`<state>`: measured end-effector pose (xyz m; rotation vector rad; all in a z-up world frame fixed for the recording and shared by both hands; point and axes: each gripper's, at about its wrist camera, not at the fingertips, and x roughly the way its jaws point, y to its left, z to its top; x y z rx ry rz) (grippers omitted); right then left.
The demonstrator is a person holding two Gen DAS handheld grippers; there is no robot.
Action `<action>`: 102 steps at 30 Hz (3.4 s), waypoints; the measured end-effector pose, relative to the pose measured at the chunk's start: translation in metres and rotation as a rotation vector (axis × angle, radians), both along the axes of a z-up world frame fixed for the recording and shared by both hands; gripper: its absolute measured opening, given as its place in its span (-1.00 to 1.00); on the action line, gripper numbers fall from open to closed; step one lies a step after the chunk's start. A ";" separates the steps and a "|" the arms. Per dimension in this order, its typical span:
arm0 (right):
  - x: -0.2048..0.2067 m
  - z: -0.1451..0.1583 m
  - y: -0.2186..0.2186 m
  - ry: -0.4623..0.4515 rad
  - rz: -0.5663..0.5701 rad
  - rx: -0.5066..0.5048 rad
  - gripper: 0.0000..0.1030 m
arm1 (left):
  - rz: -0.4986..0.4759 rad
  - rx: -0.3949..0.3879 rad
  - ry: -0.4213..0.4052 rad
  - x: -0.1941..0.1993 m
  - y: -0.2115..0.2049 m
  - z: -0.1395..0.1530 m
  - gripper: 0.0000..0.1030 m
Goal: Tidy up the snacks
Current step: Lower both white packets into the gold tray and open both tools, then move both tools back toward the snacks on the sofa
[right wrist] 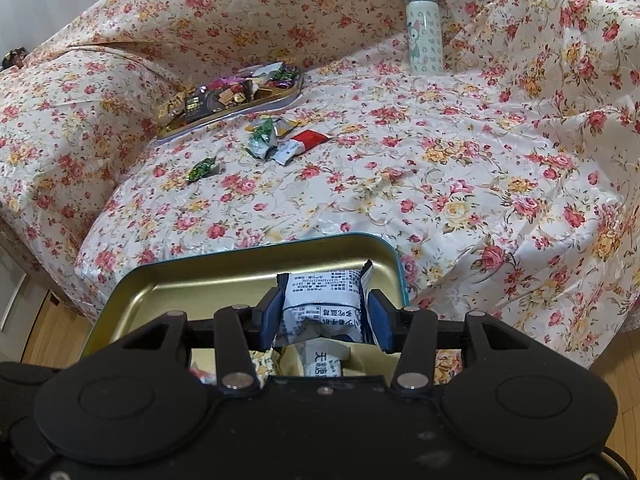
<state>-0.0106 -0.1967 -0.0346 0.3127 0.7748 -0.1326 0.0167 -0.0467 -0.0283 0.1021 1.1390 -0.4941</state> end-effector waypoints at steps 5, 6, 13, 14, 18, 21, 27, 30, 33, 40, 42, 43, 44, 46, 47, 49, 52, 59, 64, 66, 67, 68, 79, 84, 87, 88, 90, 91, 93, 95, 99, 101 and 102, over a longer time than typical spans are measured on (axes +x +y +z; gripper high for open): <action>0.005 -0.003 -0.001 0.009 -0.008 -0.001 -0.04 | -0.008 0.004 -0.012 -0.003 -0.002 0.002 -0.24; 0.005 -0.003 0.000 0.011 -0.008 -0.001 -0.04 | -0.005 0.007 -0.018 -0.003 -0.002 0.003 -0.23; 0.007 -0.008 0.001 0.027 -0.009 -0.015 -0.04 | 0.087 0.068 -0.079 -0.002 0.005 0.008 -0.22; 0.007 -0.009 0.002 0.028 -0.009 -0.018 -0.07 | 0.103 0.081 -0.090 -0.001 0.007 0.009 -0.22; 0.008 -0.010 0.005 0.030 -0.005 -0.031 -0.08 | 0.148 0.101 -0.111 -0.001 0.011 0.010 -0.21; 0.008 -0.011 0.005 0.034 -0.002 -0.031 -0.08 | 0.166 0.100 -0.105 0.001 0.014 0.010 -0.21; 0.005 -0.008 0.005 0.027 0.000 -0.031 -0.08 | 0.187 0.096 -0.100 0.002 0.017 0.010 -0.21; 0.004 -0.007 0.005 0.023 0.002 -0.031 -0.08 | 0.190 0.097 -0.098 0.002 0.017 0.009 -0.21; 0.002 -0.006 0.006 0.020 0.007 -0.032 -0.08 | 0.194 0.097 -0.096 0.002 0.018 0.009 -0.21; 0.001 -0.008 0.009 0.026 0.020 -0.035 -0.08 | 0.201 0.096 -0.092 0.002 0.020 0.008 -0.21; 0.001 -0.008 0.010 0.028 0.025 -0.036 -0.08 | 0.204 0.096 -0.093 0.002 0.020 0.008 -0.21; 0.000 -0.008 0.010 0.029 0.028 -0.036 -0.08 | 0.205 0.096 -0.093 0.001 0.020 0.008 -0.21; 0.000 -0.009 0.011 0.029 0.031 -0.038 -0.08 | 0.206 0.096 -0.094 0.001 0.021 0.008 -0.20; 0.000 -0.009 0.012 0.030 0.036 -0.041 -0.08 | 0.208 0.095 -0.094 0.001 0.021 0.008 -0.20; 0.000 -0.009 0.013 0.030 0.038 -0.043 -0.08 | 0.210 0.095 -0.093 0.001 0.022 0.008 -0.20; -0.001 -0.009 0.014 0.031 0.042 -0.047 -0.08 | 0.215 0.097 -0.097 0.001 0.022 0.008 -0.20; -0.001 -0.008 0.016 0.028 0.049 -0.056 -0.08 | 0.225 0.104 -0.115 0.000 0.023 0.010 -0.20; -0.004 -0.006 0.019 0.026 0.059 -0.078 -0.01 | 0.265 0.133 -0.179 -0.001 0.027 0.015 -0.19; -0.005 -0.007 0.018 0.032 0.058 -0.081 0.08 | 0.292 0.166 -0.229 -0.001 0.030 0.017 -0.16; -0.006 -0.008 0.018 0.035 0.058 -0.083 0.09 | 0.300 0.176 -0.239 0.000 0.031 0.016 -0.16; -0.006 -0.008 0.018 0.036 0.058 -0.083 0.10 | 0.303 0.178 -0.242 0.000 0.031 0.016 -0.15; -0.006 -0.008 0.018 0.036 0.059 -0.083 0.11 | 0.306 0.179 -0.244 0.001 0.032 0.016 -0.15; 0.002 0.000 0.010 0.032 0.051 -0.077 0.13 | 0.337 0.180 -0.221 0.023 0.042 0.014 -0.15; 0.011 0.005 0.004 0.031 0.034 -0.073 0.14 | 0.348 0.191 -0.224 0.039 0.047 0.017 -0.15; 0.018 0.008 0.000 0.035 0.025 -0.071 0.15 | 0.352 0.192 -0.221 0.051 0.050 0.018 -0.15; 0.021 0.008 -0.002 0.038 0.023 -0.069 0.15 | 0.351 0.192 -0.220 0.054 0.050 0.018 -0.15; 0.028 0.009 -0.004 0.044 0.021 -0.067 0.15 | 0.347 0.196 -0.221 0.062 0.050 0.019 -0.15; 0.031 0.009 -0.005 0.047 0.022 -0.067 0.15 | 0.343 0.197 -0.221 0.066 0.050 0.018 -0.15; 0.039 0.010 -0.006 0.053 0.024 -0.068 0.15 | 0.335 0.204 -0.220 0.074 0.050 0.018 -0.14; 0.046 0.010 -0.006 0.061 0.028 -0.068 0.15 | 0.326 0.207 -0.220 0.082 0.049 0.017 -0.14; 0.064 0.010 -0.007 0.076 0.036 -0.071 0.15 | 0.306 0.214 -0.223 0.100 0.046 0.016 -0.14; 0.073 0.010 -0.008 0.083 0.039 -0.072 0.15 | 0.299 0.221 -0.220 0.110 0.044 0.014 -0.13; 0.078 0.010 -0.008 0.088 0.040 -0.073 0.15 | 0.298 0.224 -0.214 0.115 0.044 0.013 -0.13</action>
